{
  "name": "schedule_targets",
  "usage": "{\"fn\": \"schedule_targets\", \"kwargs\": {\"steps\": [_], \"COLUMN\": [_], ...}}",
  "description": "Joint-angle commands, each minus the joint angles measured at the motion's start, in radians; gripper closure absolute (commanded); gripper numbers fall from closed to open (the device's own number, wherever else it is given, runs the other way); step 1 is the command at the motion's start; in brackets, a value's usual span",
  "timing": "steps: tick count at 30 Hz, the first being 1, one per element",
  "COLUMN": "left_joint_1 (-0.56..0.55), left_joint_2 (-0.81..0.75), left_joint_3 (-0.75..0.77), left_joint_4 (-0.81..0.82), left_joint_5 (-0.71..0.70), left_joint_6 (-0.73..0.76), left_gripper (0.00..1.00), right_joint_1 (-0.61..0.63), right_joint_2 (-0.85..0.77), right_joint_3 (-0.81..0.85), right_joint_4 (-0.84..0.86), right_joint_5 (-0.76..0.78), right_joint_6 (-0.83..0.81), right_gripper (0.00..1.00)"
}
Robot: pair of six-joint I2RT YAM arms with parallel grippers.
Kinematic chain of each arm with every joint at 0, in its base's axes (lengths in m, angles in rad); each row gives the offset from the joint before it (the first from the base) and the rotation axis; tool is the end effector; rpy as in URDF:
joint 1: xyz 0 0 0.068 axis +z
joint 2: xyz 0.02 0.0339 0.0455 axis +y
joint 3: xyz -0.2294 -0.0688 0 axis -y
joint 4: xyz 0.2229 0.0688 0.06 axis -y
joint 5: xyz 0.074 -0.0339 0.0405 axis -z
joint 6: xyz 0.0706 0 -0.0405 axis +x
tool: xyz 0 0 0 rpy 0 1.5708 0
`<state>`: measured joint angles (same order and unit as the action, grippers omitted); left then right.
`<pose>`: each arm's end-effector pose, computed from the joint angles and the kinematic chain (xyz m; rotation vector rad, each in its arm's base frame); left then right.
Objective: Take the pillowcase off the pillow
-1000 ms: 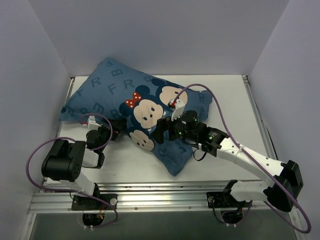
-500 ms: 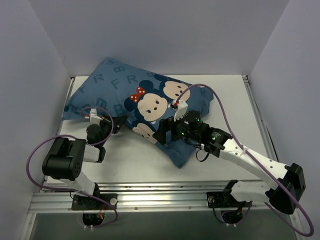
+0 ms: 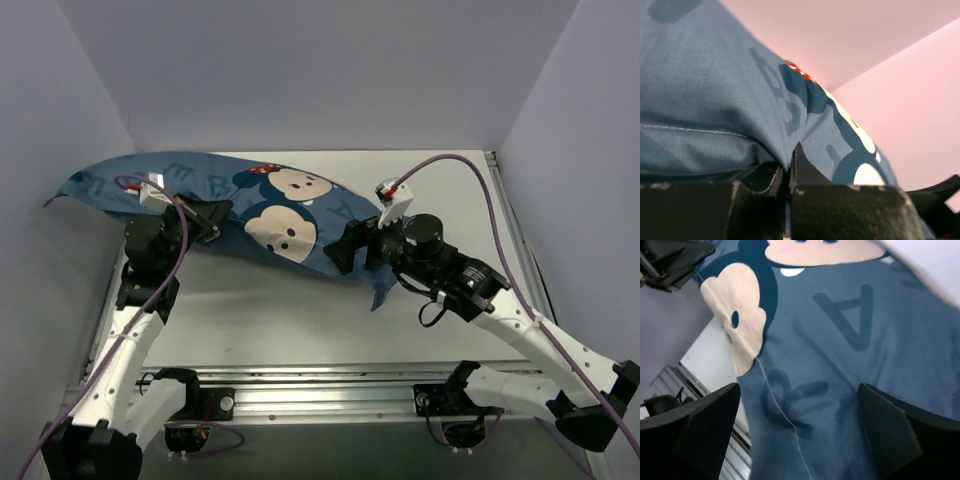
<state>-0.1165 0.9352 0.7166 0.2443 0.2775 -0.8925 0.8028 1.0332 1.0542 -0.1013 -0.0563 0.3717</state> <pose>0.2523 -0.0490 0.3120 -0.3980 1.5871 -1.0013 0.1834 0.1956 0.3636 -0.4156 1.6870 0.9287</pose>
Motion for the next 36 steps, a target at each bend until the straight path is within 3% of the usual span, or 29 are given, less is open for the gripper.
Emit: {"fn": "schedule_targets", "kwargs": {"steps": [1, 2, 5, 6, 12, 14, 20, 23, 25, 26, 28, 29, 33, 36], "left_joint_1": [0.006, 0.005, 0.005, 0.005, 0.003, -0.002, -0.034, -0.048, -0.052, -0.054, -0.058, -0.064, -0.069, -0.078], "left_joint_2": [-0.116, -0.107, -0.026, 0.041, 0.356, 0.437, 0.597, 0.758, 0.809, 0.851, 0.884, 0.910, 0.938, 0.898], "left_joint_3": [0.311, 0.437, 0.630, 0.761, 1.191, 1.242, 1.210, 1.222, 1.228, 1.239, 1.254, 1.276, 1.355, 1.393], "left_joint_4": [-0.277, -0.343, -0.561, -0.618, -0.972, -1.040, -0.993, -0.978, -0.929, -0.910, -0.854, -0.838, -0.763, -0.744], "left_joint_5": [-0.106, -0.113, -0.112, -0.092, 0.051, 0.078, 0.095, 0.059, 0.039, 0.034, 0.040, 0.040, 0.045, 0.046], "left_joint_6": [0.222, 0.248, 0.314, 0.326, 0.395, 0.412, 0.432, 0.443, 0.429, 0.422, 0.406, 0.402, 0.357, 0.342], "left_gripper": [0.98, 0.98, 0.98, 0.98, 0.98, 0.98, 0.98, 0.95, 0.81, 0.61, 0.45, 0.32, 0.05, 0.05], "right_joint_1": [-0.011, -0.014, -0.014, -0.014, -0.019, -0.019, -0.020, -0.022, -0.024, -0.024, -0.025, -0.027, -0.034, -0.046], "right_joint_2": [-0.051, -0.065, -0.084, -0.084, -0.102, -0.116, -0.130, -0.124, -0.114, -0.110, -0.091, -0.085, -0.053, -0.029], "right_joint_3": [0.062, 0.087, 0.136, 0.167, 0.260, 0.265, 0.253, 0.247, 0.239, 0.231, 0.224, 0.210, 0.187, 0.176], "right_joint_4": [-0.060, -0.066, -0.103, -0.124, -0.195, -0.204, -0.242, -0.247, -0.248, -0.252, -0.255, -0.255, -0.252, -0.241], "right_joint_5": [0.085, 0.091, 0.122, 0.131, 0.216, 0.245, 0.357, 0.395, 0.412, 0.417, 0.415, 0.415, 0.408, 0.389], "right_joint_6": [-0.014, -0.016, -0.027, -0.030, -0.042, -0.045, -0.047, -0.042, -0.033, -0.031, -0.017, -0.013, 0.009, 0.016], "right_gripper": [0.00, 0.00, 0.00, 0.00, 0.00, 0.00, 0.00, 0.00, 0.00, 0.00, 0.00, 0.00, 0.00, 0.00]}}
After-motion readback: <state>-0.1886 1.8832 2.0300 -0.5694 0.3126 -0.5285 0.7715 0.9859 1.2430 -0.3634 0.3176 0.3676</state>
